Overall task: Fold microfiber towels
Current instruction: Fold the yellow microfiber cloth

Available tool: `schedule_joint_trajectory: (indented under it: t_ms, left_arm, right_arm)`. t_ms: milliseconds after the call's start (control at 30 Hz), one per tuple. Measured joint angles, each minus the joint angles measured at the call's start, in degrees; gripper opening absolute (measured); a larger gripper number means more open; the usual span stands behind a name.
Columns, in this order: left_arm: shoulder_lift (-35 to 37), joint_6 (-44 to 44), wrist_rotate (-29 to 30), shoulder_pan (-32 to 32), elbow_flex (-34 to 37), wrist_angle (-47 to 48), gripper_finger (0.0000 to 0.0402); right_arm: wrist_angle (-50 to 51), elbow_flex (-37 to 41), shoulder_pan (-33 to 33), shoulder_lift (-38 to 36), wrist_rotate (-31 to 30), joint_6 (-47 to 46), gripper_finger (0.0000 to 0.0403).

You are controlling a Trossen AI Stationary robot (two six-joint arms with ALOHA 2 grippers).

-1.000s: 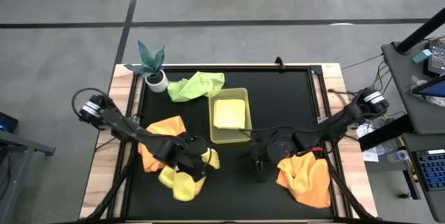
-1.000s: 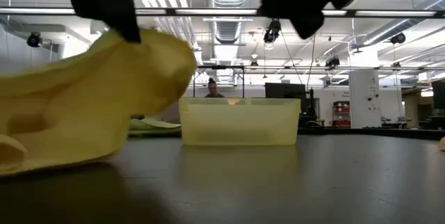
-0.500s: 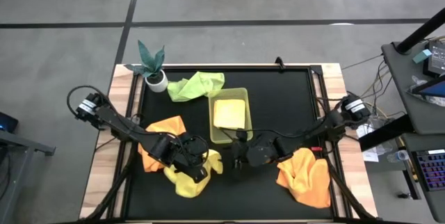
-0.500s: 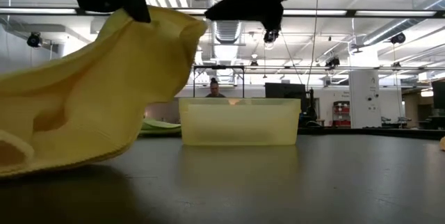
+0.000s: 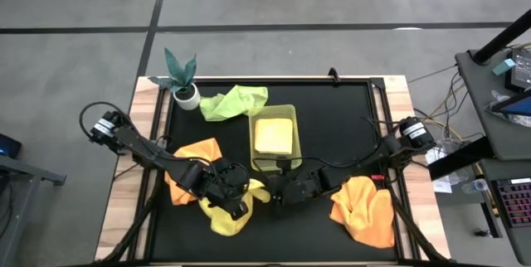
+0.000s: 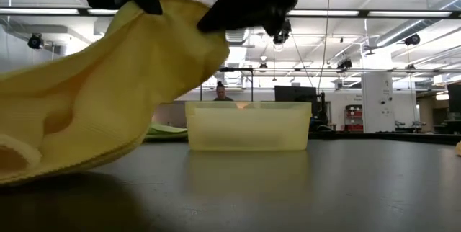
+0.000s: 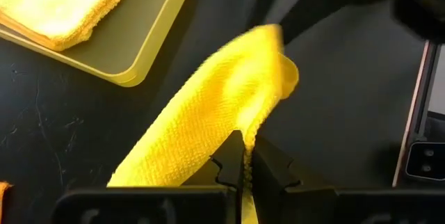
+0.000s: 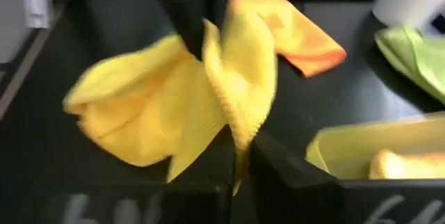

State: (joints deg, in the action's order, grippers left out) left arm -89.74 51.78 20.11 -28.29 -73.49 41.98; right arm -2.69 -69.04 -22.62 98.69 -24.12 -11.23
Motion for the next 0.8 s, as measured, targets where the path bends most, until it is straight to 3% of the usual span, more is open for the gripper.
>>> schedule_joint_trajectory:
  t_ms: [300, 500, 600, 800]
  left_arm:
    - [3.8, -6.0, 0.1, 0.0, 0.0, -3.5, 0.0092]
    - [4.5, -10.9, 5.0, 0.1, 0.3, -9.9, 0.0162]
    - [3.7, -14.0, 7.7, 0.5, 1.4, -14.7, 0.0182]
    - [0.2, -17.8, 7.6, 0.5, 2.8, -22.7, 0.0192]
  right_arm:
    - [5.4, 0.0, -0.9, -11.4, 0.8, 6.2, 0.0008]
    - [12.4, -1.3, -1.0, -18.7, 2.0, 6.4, 0.0008]
    - [16.8, -3.1, -1.0, -19.5, 2.0, 5.3, 0.0008]
    - [21.7, -6.5, -1.0, -18.0, 1.3, 2.8, 0.0008]
